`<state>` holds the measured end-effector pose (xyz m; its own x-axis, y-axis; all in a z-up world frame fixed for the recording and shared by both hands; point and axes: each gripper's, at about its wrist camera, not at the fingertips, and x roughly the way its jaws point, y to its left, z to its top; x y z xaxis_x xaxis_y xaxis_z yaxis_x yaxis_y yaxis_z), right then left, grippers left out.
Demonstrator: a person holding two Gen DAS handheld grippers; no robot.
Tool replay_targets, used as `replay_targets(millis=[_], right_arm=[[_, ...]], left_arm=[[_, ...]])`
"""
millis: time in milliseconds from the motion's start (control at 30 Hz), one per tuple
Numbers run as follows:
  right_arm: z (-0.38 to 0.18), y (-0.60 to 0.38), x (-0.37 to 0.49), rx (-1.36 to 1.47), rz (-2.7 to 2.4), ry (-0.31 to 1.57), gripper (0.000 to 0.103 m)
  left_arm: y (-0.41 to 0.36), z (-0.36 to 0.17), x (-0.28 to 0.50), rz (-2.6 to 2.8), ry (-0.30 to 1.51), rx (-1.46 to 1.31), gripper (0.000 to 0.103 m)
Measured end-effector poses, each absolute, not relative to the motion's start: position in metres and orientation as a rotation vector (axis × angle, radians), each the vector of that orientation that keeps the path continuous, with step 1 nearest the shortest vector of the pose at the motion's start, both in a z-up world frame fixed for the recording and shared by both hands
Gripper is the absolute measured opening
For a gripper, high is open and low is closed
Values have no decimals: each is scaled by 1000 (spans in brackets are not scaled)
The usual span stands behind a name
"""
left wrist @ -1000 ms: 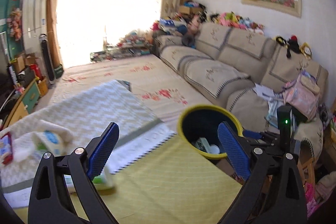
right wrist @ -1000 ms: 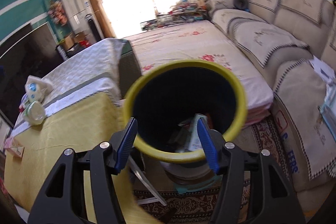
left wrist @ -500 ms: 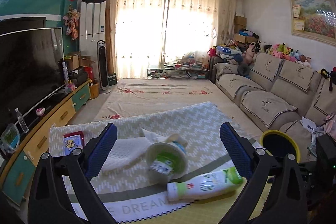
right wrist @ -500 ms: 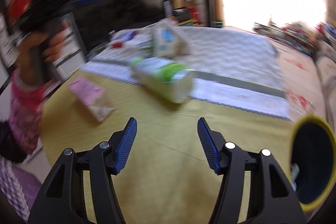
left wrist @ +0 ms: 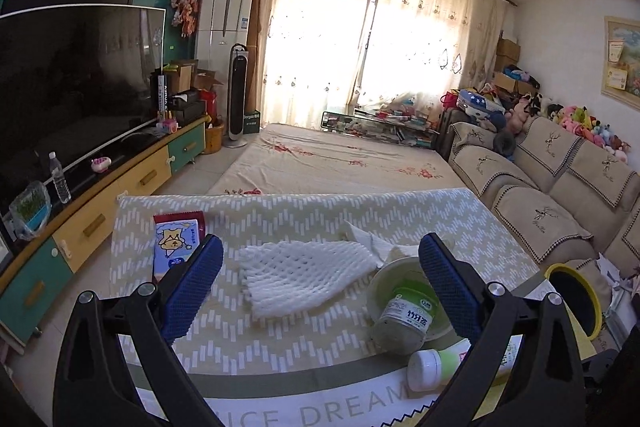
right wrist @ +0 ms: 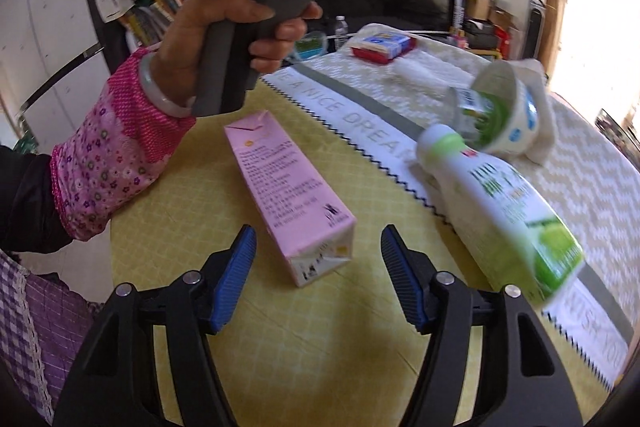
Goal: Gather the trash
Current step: 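Move the right gripper to the pink juice carton and grasp it, then carry the pink carton over the bin and open the right gripper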
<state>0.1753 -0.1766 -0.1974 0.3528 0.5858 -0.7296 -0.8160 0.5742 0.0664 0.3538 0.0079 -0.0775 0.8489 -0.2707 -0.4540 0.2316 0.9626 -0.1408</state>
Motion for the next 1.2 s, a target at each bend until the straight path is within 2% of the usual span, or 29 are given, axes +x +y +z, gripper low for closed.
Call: replay_targets(millis=[333, 367, 433, 467, 833, 1200], right_arm=[[-206, -139, 188, -406, 1009, 797, 62], [-207, -135, 187, -411, 1008, 798, 58], [-207, -133, 183, -418, 1000, 797, 40], [-208, -133, 182, -420, 991, 798, 37], [-201, -190, 141, -291, 826, 806, 36], [-170, -316, 97, 6, 464, 674, 37]], left_arm=[[13, -104, 369, -220, 519, -78, 97], [11, -105, 368, -219, 518, -72, 97], [8, -108, 369, -217, 521, -53, 97], [7, -110, 370, -217, 524, -49, 97], [1, -125, 377, -220, 563, -60, 97], [-18, -131, 372, -244, 567, -9, 97]])
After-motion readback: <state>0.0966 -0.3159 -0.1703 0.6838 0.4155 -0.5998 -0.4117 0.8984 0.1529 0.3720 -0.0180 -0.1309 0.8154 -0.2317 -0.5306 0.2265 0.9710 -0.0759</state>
